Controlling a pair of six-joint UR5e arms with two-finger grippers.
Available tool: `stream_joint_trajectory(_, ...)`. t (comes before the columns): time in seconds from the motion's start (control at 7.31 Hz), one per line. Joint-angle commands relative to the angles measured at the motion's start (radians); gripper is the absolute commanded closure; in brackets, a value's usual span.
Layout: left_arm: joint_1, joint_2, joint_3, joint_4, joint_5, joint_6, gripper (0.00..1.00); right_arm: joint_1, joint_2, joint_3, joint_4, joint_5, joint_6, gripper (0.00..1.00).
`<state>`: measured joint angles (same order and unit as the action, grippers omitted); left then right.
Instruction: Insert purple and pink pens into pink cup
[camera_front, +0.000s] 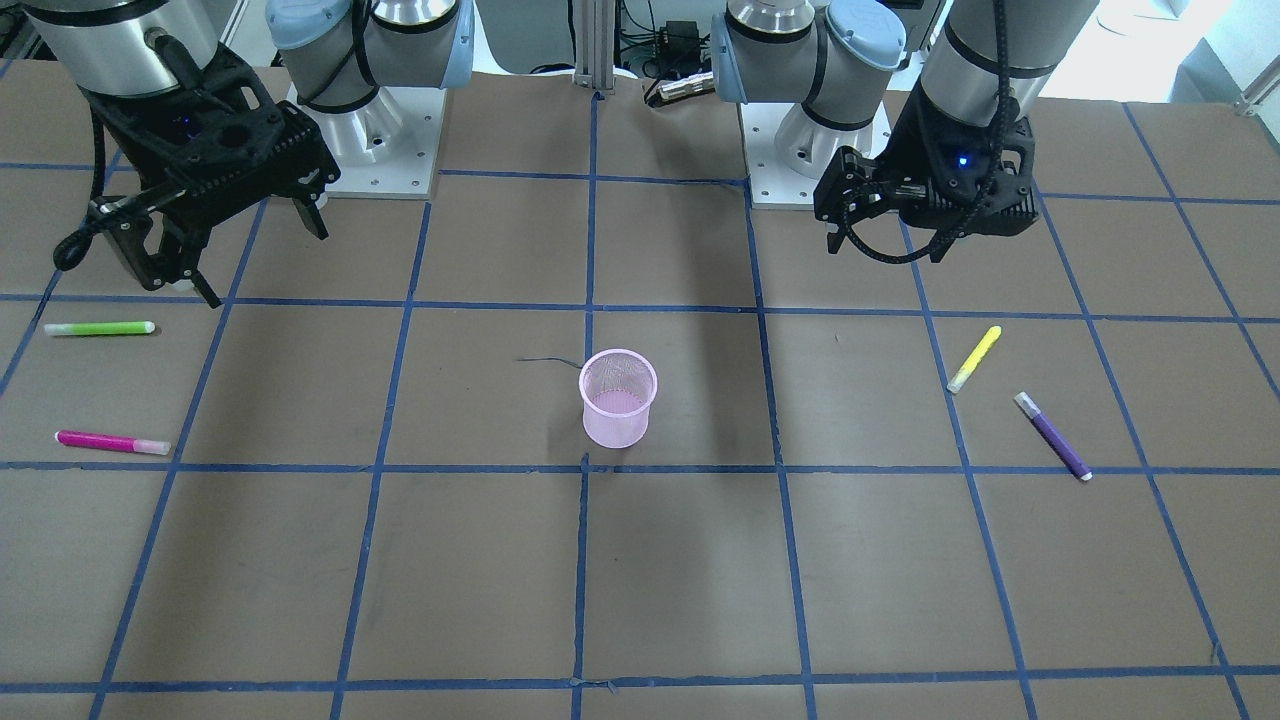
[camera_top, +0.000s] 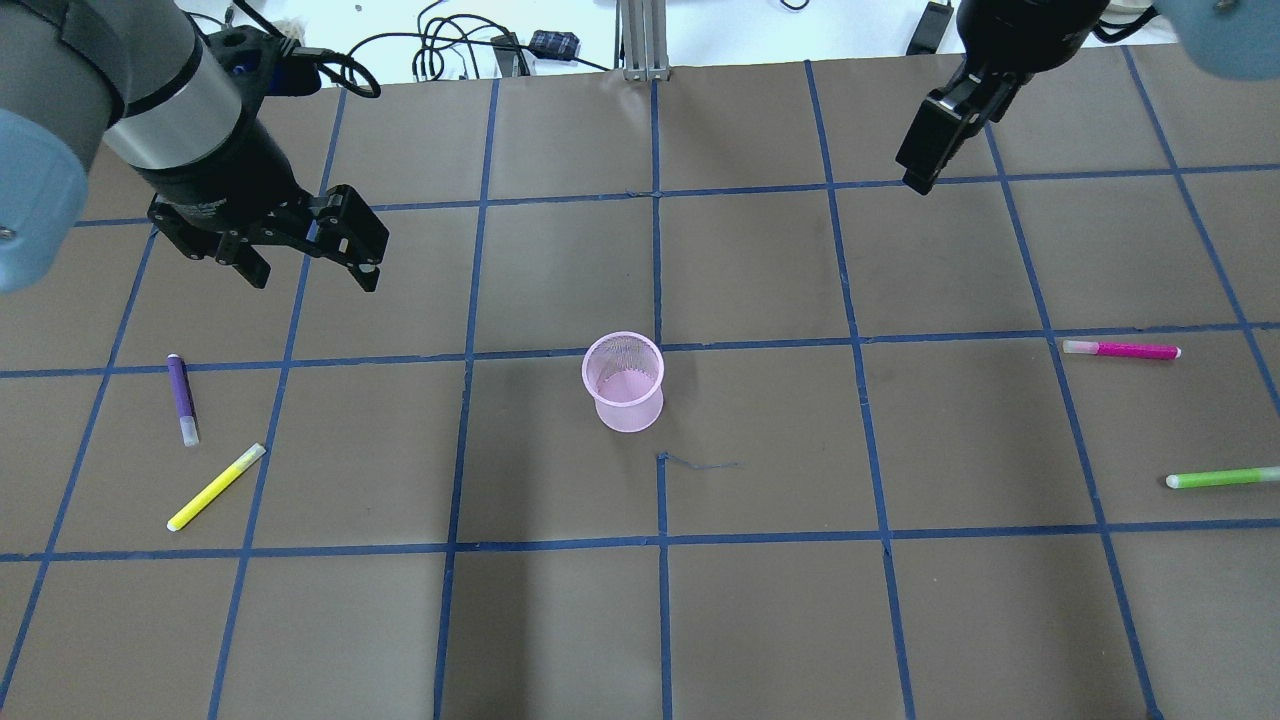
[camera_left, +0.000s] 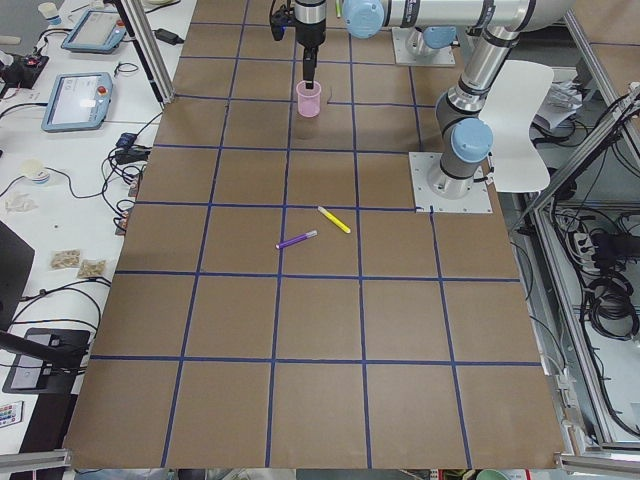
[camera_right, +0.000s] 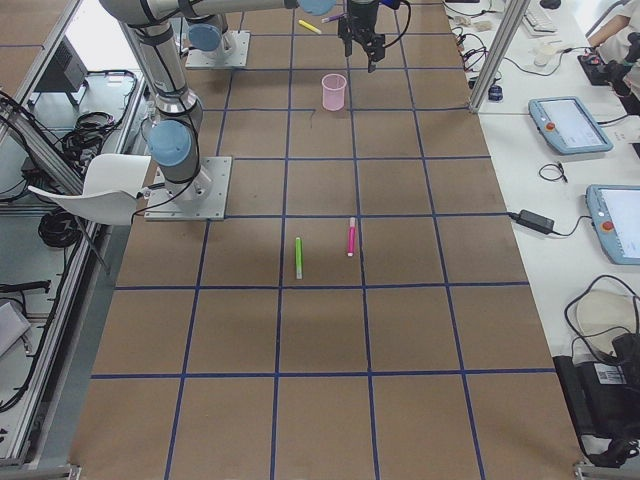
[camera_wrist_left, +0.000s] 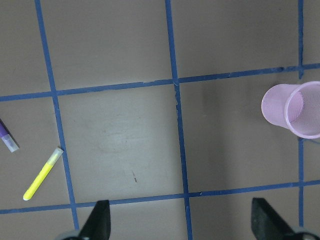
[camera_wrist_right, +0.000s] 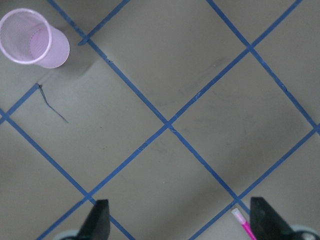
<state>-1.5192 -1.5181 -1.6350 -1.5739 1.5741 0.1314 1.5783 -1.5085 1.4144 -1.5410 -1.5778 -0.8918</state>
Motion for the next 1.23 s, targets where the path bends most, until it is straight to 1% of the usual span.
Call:
stream_joint_trajectory(0.0,0.031,0.002,0.001,-0.001,-0.002,0.001,0.00,-0.023,-0.002,0.000,0.013,-0.007,-0.285,0.00)
stream_joint_trajectory(0.27,0.036,-0.001,0.001,0.002,0.000,0.001,0.00,-0.101,-0.002,0.009,0.025,-0.002,-0.436,0.00)
stream_joint_trajectory(0.41,0.069,-0.010,0.000,0.002,0.003,-0.012,0.00,-0.169,-0.001,0.009,0.027,0.004,-0.532,0.00)
stream_joint_trajectory(0.55,0.161,-0.031,-0.002,0.014,-0.003,-0.003,0.00,-0.261,0.001,0.015,0.029,0.010,-0.665,0.00)
stream_joint_trajectory(0.68,0.238,-0.069,-0.020,0.090,-0.002,0.001,0.00,-0.367,0.010,0.035,0.027,0.028,-0.831,0.00)
stream_joint_trajectory(0.82,0.307,-0.097,-0.049,0.156,0.009,0.022,0.00,-0.473,0.016,0.070,0.022,0.106,-0.981,0.00)
stream_joint_trajectory(0.96,0.368,-0.117,-0.060,0.169,0.007,0.037,0.00,-0.562,0.034,0.108,0.016,0.131,-1.115,0.00)
stream_joint_trajectory(1.09,0.423,-0.129,-0.062,0.169,0.006,0.040,0.00,-0.640,0.077,0.144,0.009,0.149,-1.273,0.00)
